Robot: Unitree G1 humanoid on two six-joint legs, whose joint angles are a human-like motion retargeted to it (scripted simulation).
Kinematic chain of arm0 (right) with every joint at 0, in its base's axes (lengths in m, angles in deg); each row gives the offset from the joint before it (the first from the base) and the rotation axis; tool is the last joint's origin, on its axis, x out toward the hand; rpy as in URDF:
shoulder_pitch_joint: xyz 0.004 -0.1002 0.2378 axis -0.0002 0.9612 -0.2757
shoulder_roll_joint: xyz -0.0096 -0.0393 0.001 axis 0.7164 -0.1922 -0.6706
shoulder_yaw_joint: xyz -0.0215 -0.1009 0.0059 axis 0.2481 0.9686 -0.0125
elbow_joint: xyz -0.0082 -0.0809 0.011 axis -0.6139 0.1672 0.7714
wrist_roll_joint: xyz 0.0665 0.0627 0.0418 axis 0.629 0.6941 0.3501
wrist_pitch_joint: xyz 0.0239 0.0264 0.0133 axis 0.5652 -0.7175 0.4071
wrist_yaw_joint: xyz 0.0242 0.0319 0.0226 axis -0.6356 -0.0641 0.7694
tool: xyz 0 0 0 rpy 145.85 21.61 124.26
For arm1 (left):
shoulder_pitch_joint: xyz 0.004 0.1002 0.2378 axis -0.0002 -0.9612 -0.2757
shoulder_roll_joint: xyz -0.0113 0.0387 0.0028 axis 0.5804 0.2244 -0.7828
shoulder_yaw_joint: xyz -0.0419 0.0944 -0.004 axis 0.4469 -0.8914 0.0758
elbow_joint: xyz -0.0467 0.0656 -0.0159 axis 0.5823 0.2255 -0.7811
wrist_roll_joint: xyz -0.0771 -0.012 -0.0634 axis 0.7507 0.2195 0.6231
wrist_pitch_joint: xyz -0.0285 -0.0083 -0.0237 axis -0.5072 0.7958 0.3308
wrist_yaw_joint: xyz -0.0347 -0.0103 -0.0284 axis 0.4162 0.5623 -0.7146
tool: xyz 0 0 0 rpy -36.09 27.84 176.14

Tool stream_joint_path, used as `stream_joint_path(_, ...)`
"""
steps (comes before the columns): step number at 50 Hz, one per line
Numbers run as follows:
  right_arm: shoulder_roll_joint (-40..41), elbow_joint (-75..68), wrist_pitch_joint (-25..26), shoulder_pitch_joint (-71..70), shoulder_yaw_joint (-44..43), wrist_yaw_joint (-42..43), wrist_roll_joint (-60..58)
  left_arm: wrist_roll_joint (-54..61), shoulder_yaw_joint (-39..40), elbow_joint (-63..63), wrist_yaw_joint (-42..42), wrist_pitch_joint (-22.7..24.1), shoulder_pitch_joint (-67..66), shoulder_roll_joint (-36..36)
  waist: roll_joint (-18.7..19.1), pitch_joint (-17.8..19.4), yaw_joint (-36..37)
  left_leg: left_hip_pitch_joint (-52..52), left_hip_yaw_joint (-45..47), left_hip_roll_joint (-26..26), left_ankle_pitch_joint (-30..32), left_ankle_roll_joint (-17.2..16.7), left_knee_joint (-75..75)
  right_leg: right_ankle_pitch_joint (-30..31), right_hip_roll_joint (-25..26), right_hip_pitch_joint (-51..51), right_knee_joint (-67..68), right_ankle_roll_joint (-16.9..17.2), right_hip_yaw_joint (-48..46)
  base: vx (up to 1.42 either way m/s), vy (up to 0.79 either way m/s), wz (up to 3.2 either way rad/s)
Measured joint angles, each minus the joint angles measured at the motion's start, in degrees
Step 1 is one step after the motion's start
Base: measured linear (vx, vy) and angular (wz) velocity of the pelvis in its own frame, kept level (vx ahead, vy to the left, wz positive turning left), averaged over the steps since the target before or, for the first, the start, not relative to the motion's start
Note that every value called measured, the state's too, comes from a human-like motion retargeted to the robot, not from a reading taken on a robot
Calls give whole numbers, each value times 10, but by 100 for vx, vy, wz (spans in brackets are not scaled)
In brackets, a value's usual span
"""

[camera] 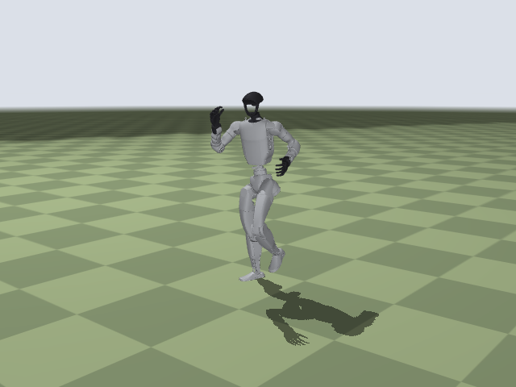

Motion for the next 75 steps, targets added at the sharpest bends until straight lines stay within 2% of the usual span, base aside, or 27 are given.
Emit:
stream_joint_path(4, -10, -86, 27, -63, 23, 26, -35, -5, 36, -23, 5, 4, -58, -19, -15, 3, 42, -70, 7, 20, 9, -13, 109, 4, -18, -28, 7, -16, 36, -1, -3, -62)
stream_joint_path(10, 47, -134, 39, 2, 22, 60, -78, -68, -32, -8, -33, 5, 80, -4, -18, -6, 27, -47, -38, -61, 35, -33, 54, -6, -23, -39, 15, -7, 43, 1, 6, -9)
stream_joint_path(13, 82, -131, 23, 109, 9, 23, -63, -91, -68, 0, -53, 8, 210, -3, -9, -17, -16, 39, -41, -66, 39, -16, -89, -17, -5, -47, 38, -2, 34, 5, 9, 21)
stream_joint_path(15, 97, -141, 15, 197, 6, -3, -64, -105, -85, -1, -67, 13, 308, -3, 4, -23, -51, 127, -30, -60, 69, -8, -247, -19, 16, -52, 59, -3, 30, 7, 12, 21)
stream_joint_path(17, 94, -158, 15, 297, 3, -26, -78, -122, -99, -10, -89, 18, 415, 0, 24, -29, -96, 232, -7, -55, 50, -3, -430, -15, 39, -63, 94, 1, 24, 6, 18, 41)
stream_joint_path(18, 88, -166, 14, 350, -1, -39, -79, -133, -106, -17, -101, 20, 468, 1, 35, -33, -123, 282, 5, -56, 11, -4, -514, -10, 49, -75, 120, 7, 18, 3, 23, 68)
stream_joint_path(20, 69, -169, 4, 464, -21, -71, -70, -156, -126, -29, -106, 33, 575, -4, 62, -38, -184, 370, 10, -57, -47, -14, -667, 14, 64, -112, 207, 29, -1, 1, 24, 93)
stream_joint_path(23, 44, -151, -10, 629, -59, -113, -6, -196, -144, -66, -117, 59, 702, 6, 104, -30, -284, 456, -10, -36, -26, -30, -836, 114, 60, -208, 419, 82, -51, 2, 21, 99)
stream_joint_path(25, 24, -123, -3, 729, -105, -146, 117, -283, -158, -75, -170, 30, 793, 39, 124, -13, -337, 487, -19, -17, -2, -50, -897, 139, 36, -284, 579, 90, -74, 2, 18, 79)
stream_joint_path(27, 21, -115, -1, 810, -148, -165, 166, -322, -171, -82, -176, 18, 866, 73, 136, 1, -372, 494, -29, 3, 3, -62, -911, 78, 7, -338, 704, 66, -97, 0, 13, 63)
stream_joint_path(30, 44, -111, 4, 888, -207, -191, 213, -356, -176, -61, -152, -7, 950, 109, 142, 13, -397, 475, -49, 16, 6, -50, -897, -24, -43, -390, 836, 14, -126, -3, 8, 49)
stream_joint_path(33, 63, -105, 7, 888, -218, -195, 235, -344, -173, -30, -134, -20, 962, 104, 145, 15, -399, 455, -59, 23, 11, -35, -877, -34, -36, -410, 879, -9, -121, -1, 1, 17)
stream_joint_path(38, 63, -99, 9, 780, -152, -175, 216, -286, -166, 37, -148, -21, 848, 47, 144, -11, -369, 445, -59, 17, 3, -35, -856, -19, 44, -377, 790, 3, -67, 4, -5, -5)
stream_joint_path(40, 73, -104, 12, 711, -117, -156, 202, -267, -157, 72, -142, -25, 769, 23, 135, -29, -345, 442, -58, -1, -10, -31, -843, 0, 53, -332, 693, 8, -56, 9, -9, -10)
stream_joint_path(43, 100, -110, 8, 566, -61, -92, 159, -265, -145, 112, -143, -15, 616, 14, 106, -50, -299, 429, -51, -44, -24, -15, -811, 44, 49, -225, 451, 13, -54, 9, -14, -27)
stream_joint_path(47, 150, -87, 2, 345, -3, -59, 121, -273, -159, 110, -151, 14, 395, 66, 45, -68, -191, 345, -19, -86, -16, 14, -649, -31, 30, -98, 172, -10, -57, 2, -24, -86)
stream_joint_path(50, 150, -54, -4, 185, 27, -33, 110, -237, -156, 65, -108, 23, 228, 135, 17, -55, -88, 216, -1, -59, 56, 9, -398, -28, 19, -42, 52, -26, -44, 0, -21, -101)
stream_joint_path(55, 39, -44, -8, -79, 78, 25, 58, -131, -103, 8, -56, 28, 12, 187, 2, -21, 31, 40, 52, 33, -21, 36, -49, 2, -18, -22, -6, 21, -20, 0, -11, -62)
stream_joint_path(57, 23, -75, 17, -159, 100, 90, 8, -116, -79, -4, -78, 28, -39, 169, -1, -17, 46, -18, 47, 54, -34, 35, 38, 4, -21, -39, 2, 9, -10, -4, -9, -19)
stream_joint_path(58, 26, -84, 8, -189, 113, 71, 12, -118, -73, -8, -85, 37, -54, 159, -4, -15, 48, -42, 41, 54, -33, 33, 67, 5, -24, -47, 8, 2, -5, -3, -7, -9)
stream_joint_path(59, 27, -102, 56, -209, 117, 149, -59, -125, -69, -13, -112, 37, -60, 146, -7, -14, 49, -59, 35, 48, -30, 32, 86, 6, -27, -53, 13, -6, -2, 0, 0, 0)
stream_joint_path(60, 27, -125, 131, -224, 116, 276, -168, -133, -66, -19, -149, 32, -61, 131, -11, -12, 49, -74, 28, 40, -25, 32, 101, 6, -31, -58, 18, -14, 1, 0, 0, 0)
stream_joint_path(62, 71, -102, 14, -210, 130, 103, 10, -145, -82, -26, -157, 46, -28, 99, -13, -9, 38, -87, 12, 8, -5, 25, 102, 7, -36, -58, 21, -15, -4, 0, 1, 24)
stream_joint_path(67, 126, -115, 2, -86, 93, 66, 24, -186, -102, -35, -198, 40, 139, 11, -3, -20, 5, -33, -17, -43, 33, 6, -5, -9, -19, -56, 37, -17, -14, 2, 2, 9)
stream_joint_path(71, 146, -123, 5, 130, 59, 35, -41, -180, -114, -45, -205, 42, 350, -38, 14, -24, -19, 123, -13, -63, 95, -11, -280, -19, 12, -52, 65, -15, -10, 8, 9, -14)
stream_joint_path(72, 147, -122, 3, 194, 51, 30, -43, -177, -118, -51, -209, 47, 408, -44, 20, -24, -30, 174, -9, -69, 93, -14, -370, -19, 20, -53, 76, -11, -10, 8, 16, 7)
stream_joint_path(75, 127, -104, -23, 397, 16, -8, 23, -201, -128, -76, -235, 55, 584, -55, 48, -33, -94, 315, 3, -86, -13, -12, -614, -8, 42, -82, 148, 19, -22, 2, 23, 67)
